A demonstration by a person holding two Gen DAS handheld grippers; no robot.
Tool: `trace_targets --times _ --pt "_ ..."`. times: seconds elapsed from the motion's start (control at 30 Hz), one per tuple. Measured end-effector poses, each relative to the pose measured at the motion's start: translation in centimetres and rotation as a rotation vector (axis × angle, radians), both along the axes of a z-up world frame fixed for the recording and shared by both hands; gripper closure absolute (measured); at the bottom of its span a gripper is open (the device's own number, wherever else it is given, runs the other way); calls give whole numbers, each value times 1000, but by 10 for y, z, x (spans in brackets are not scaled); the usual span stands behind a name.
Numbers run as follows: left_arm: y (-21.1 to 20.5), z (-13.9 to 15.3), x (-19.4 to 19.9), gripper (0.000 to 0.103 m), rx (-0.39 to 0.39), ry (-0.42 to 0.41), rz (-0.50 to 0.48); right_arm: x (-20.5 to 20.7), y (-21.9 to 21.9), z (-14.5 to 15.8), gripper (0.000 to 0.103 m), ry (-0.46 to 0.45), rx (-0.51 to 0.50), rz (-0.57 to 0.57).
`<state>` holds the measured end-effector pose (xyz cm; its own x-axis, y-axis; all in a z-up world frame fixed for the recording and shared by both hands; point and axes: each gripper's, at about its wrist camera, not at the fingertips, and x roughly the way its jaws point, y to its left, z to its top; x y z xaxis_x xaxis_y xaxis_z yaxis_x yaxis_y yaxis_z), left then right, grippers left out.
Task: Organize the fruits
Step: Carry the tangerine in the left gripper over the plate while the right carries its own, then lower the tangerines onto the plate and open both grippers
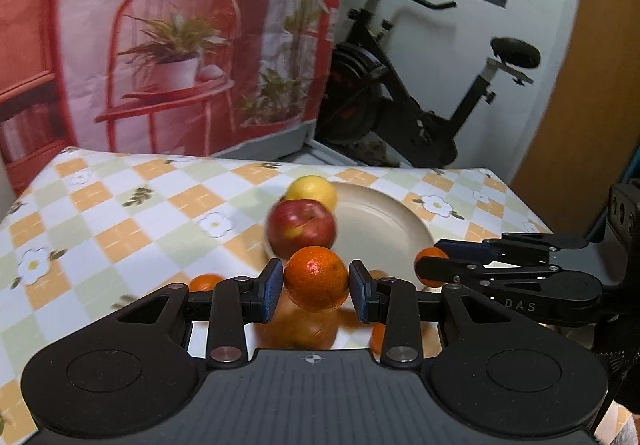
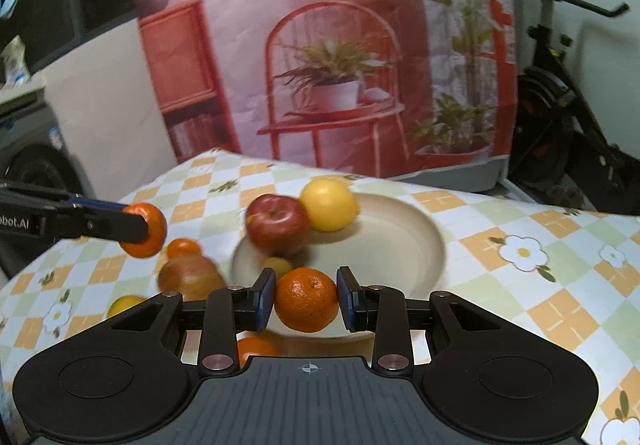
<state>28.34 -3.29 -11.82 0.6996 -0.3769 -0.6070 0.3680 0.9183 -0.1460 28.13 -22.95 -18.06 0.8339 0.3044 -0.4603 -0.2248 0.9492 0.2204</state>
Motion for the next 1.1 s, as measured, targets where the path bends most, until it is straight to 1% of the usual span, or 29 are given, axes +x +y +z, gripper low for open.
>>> trace_targets --times 0.17,0.3,0.57,0.7,0.83,1.0,1.1 --pt "-22 -13 24 65 25 56 -29 6 -14 -15 73 -1 29 -42" --pt "-39 -25 36 65 73 84 -65 11 -22 -26 73 -5 64 -60" --pt "-53 -39 50 65 124 125 -89 23 -27 -43 73 -1 112 -75" --pt "-56 -44 54 65 129 147 -88 24 -30 -47 73 0 122 -91" --pt "-60 -47 55 65 134 150 -96 23 -33 -51 73 -3 142 -100" --pt "-62 -48 57 65 128 151 -100 21 -30 -53 72 -18 126 -103" --pt "-63 -51 57 65 130 157 -104 19 -32 -53 72 -24 133 -105"
